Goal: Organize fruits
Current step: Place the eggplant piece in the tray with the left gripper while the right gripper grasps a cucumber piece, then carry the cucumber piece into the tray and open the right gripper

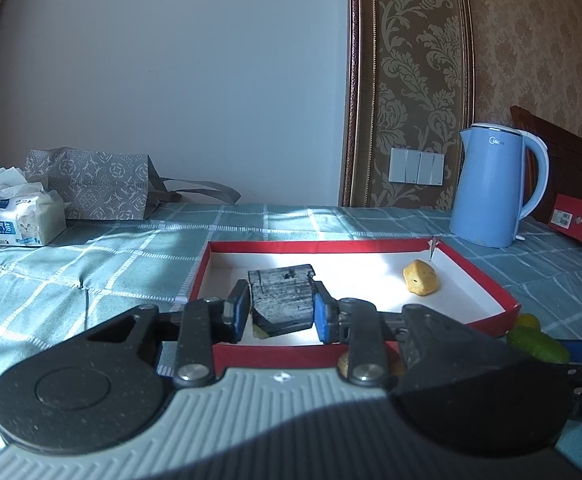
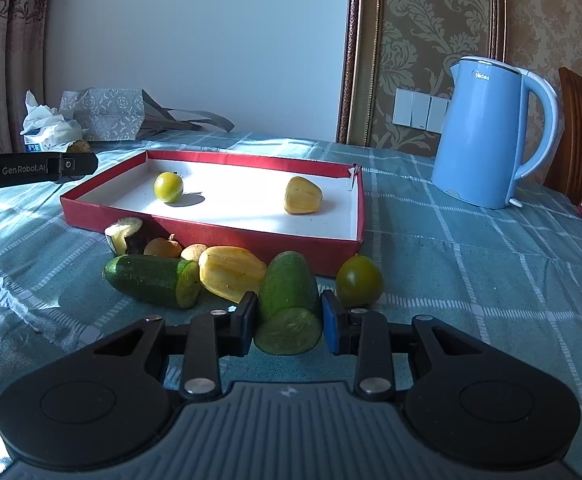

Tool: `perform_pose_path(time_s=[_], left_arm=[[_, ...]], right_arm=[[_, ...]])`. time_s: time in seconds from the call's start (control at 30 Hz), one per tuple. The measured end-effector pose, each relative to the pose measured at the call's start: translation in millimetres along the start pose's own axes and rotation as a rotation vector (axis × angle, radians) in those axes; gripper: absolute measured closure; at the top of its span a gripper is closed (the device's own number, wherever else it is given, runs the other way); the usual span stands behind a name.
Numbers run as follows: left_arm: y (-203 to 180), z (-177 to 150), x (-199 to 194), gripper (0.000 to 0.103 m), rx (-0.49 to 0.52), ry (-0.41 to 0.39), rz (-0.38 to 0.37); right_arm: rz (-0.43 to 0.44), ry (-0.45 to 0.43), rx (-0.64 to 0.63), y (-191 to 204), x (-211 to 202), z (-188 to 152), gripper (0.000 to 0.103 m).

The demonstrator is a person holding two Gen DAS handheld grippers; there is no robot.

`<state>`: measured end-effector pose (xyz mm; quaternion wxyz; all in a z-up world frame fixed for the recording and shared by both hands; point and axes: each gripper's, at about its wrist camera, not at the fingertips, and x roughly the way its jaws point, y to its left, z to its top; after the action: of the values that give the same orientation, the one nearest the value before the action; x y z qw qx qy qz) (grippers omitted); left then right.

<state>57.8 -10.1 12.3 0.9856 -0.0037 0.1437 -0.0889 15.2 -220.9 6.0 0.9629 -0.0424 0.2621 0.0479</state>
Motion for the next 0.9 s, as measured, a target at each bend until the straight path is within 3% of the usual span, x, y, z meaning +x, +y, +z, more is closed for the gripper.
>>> perform_pose_path(time_s=[0.23,0.67,0.9], left_arm=[[-16.8,15.5,16.8,0.073,0.066,0.005,-0.024],[-42.4,34.9,106.8,0.071,0.1,0.142,-0.058],[-49.5,36.6,139.0,0.071,0.116,0.195,-0.035]], right_arm=[[0.005,-0.017,0.026,-7.6,-4.1,-0.1,0.071],[0.007,-0.018,0.032,-11.8,-4.4,0.3,0.071],[0.007,-0.013,0.041,-13.7,-2.9,-1.1,0.071]])
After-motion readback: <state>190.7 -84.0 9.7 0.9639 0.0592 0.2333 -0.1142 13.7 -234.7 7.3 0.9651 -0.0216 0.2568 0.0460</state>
